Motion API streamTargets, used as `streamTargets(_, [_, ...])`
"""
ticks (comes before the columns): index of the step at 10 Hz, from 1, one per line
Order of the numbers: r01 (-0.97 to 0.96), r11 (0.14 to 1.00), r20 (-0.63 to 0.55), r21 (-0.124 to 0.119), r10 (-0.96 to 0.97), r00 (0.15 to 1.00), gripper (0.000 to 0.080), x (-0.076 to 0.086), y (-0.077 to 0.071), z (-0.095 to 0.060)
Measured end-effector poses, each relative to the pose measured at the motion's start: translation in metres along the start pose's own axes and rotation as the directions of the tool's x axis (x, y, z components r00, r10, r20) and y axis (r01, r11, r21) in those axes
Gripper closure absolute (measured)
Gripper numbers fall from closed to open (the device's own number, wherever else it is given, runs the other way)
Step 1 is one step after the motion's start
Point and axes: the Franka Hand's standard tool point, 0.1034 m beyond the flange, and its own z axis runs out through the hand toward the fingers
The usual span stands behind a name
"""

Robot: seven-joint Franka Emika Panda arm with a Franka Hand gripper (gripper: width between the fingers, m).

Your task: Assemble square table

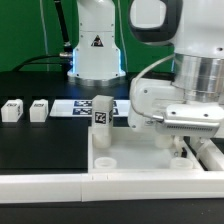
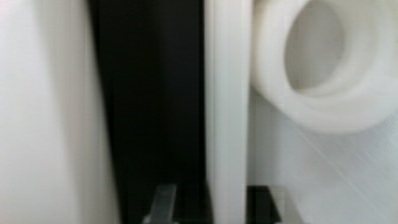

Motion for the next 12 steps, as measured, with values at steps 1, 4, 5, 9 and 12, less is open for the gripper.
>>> streamTargets(1, [-0.001, 1.000, -0.006, 0.006, 0.001, 1.000, 0.0736, 0.000, 0.000, 0.000])
streamTargets(4, [-0.010, 1.000, -0.008, 0.010, 0.010, 1.000, 0.0736, -0.001, -0.007, -0.001])
streamTargets(5, [-0.015, 1.000, -0.008, 0.014, 0.015, 1.000, 0.0629, -0.002, -0.010, -0.001])
streamTargets(9, [-0.043, 0.998, -0.007, 0.036, 0.043, 0.999, 0.0190, -0.006, -0.030, 0.001])
streamTargets(12, [-0.046, 0.998, -0.008, 0.037, 0.047, 0.999, 0.0151, -0.006, -0.033, 0.002])
